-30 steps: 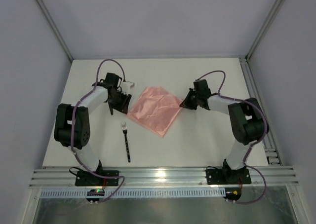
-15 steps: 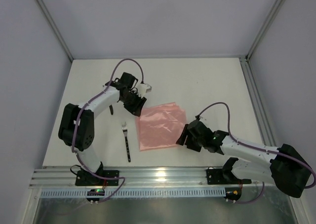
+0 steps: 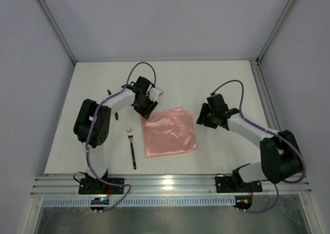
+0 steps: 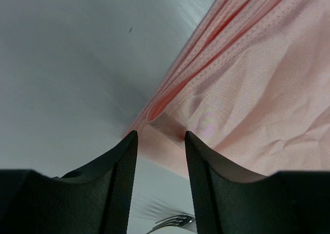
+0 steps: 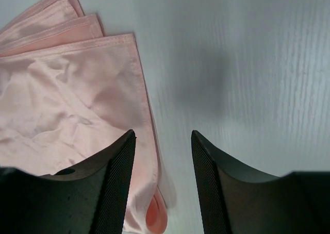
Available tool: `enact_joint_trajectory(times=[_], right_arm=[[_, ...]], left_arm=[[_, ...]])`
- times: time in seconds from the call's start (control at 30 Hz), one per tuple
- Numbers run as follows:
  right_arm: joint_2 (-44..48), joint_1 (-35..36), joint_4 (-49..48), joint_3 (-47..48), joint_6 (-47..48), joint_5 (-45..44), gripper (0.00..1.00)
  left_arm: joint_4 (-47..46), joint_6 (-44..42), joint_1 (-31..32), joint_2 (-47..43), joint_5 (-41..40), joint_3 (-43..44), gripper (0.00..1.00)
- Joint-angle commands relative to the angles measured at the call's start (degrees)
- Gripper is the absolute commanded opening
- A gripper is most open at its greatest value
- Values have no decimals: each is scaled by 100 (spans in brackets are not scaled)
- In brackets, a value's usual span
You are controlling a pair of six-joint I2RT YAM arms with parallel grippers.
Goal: Fold the napkin into a case and place the utensils inside
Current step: Rotate the square-folded napkin at the center of the board, then smooth out the square-folded napkin at the center of the board.
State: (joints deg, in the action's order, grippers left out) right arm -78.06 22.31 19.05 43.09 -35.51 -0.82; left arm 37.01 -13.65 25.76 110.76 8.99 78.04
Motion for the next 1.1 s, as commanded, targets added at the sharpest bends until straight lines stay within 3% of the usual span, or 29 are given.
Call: enact_joint_trajectory(times=[0.0, 0.27, 0.5, 0.73, 0.93, 1.07], right_arm=[[-656, -138, -646, 471, 948, 590, 51], [-1931, -235, -1201, 964, 1116, 1004, 49], [-2336, -244, -1395, 1131, 1116, 1251, 21], [-2196, -244, -1369, 1219, 1257, 1286, 5], [-2161, -244, -1342, 1289, 1353, 1303, 4], [-2152, -253, -1351, 1404, 1345, 1409, 4]], left_arm=[[-256, 82, 17, 16, -170, 124, 43], [-423, 12, 17, -72, -293, 45, 34], [-581, -76, 17, -81, -109, -17, 31], [-669, -68, 17, -46, 120, 1, 29], [-608, -112, 17, -46, 146, -17, 0], [-599, -129, 17, -326, 164, -105, 0]])
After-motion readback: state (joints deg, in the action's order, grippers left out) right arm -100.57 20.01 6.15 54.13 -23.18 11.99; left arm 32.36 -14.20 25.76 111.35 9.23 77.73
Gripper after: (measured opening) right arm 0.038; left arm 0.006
